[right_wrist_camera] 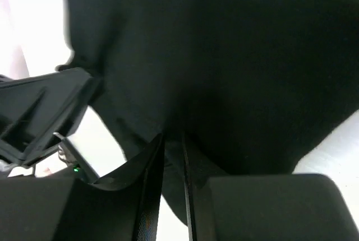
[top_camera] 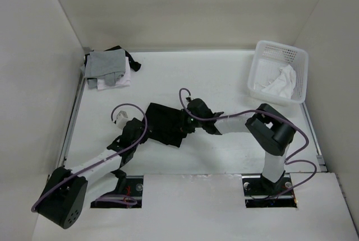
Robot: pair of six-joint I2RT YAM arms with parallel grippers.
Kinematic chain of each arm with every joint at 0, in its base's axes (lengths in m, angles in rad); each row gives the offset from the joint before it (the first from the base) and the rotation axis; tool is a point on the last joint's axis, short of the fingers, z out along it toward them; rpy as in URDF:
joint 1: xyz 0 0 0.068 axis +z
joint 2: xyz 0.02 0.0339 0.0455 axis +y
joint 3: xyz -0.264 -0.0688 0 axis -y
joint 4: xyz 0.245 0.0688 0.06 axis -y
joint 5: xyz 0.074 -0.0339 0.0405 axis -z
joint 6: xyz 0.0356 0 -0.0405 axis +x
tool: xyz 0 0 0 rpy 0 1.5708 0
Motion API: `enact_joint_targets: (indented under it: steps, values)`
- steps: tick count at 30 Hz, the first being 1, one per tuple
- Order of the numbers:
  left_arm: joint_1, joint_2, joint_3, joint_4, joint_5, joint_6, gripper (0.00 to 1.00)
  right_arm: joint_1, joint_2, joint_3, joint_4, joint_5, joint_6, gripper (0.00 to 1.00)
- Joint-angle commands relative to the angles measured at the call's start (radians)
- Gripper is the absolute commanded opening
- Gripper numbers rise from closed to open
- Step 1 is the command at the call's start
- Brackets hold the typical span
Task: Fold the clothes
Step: Fold the tank top
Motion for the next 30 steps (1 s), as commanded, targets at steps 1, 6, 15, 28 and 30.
enact_joint_targets:
  steps: [1,6,15,28,30]
  values:
    - [0.027,-0.082,-0.022,-0.013,-0.043,-0.017,0.3,0.007,0.02,-0.026,0.118,0.021,0.018,0.24]
    - [0.092,-0.28,0.013,-0.235,-0.155,0.005,0.31,0.007,0.018,-0.057,0.138,0.027,0.032,0.24]
    - [0.081,-0.284,0.087,-0.31,-0.16,0.187,0.5,0.016,-0.121,-0.06,0.108,0.007,-0.016,0.53]
    - [0.211,0.126,0.15,0.001,0.257,0.341,0.75,0.022,-0.407,-0.198,0.059,0.025,-0.114,0.66]
    - [0.222,0.198,0.146,0.071,0.328,0.339,0.73,0.022,-0.418,-0.21,0.059,0.035,-0.117,0.66]
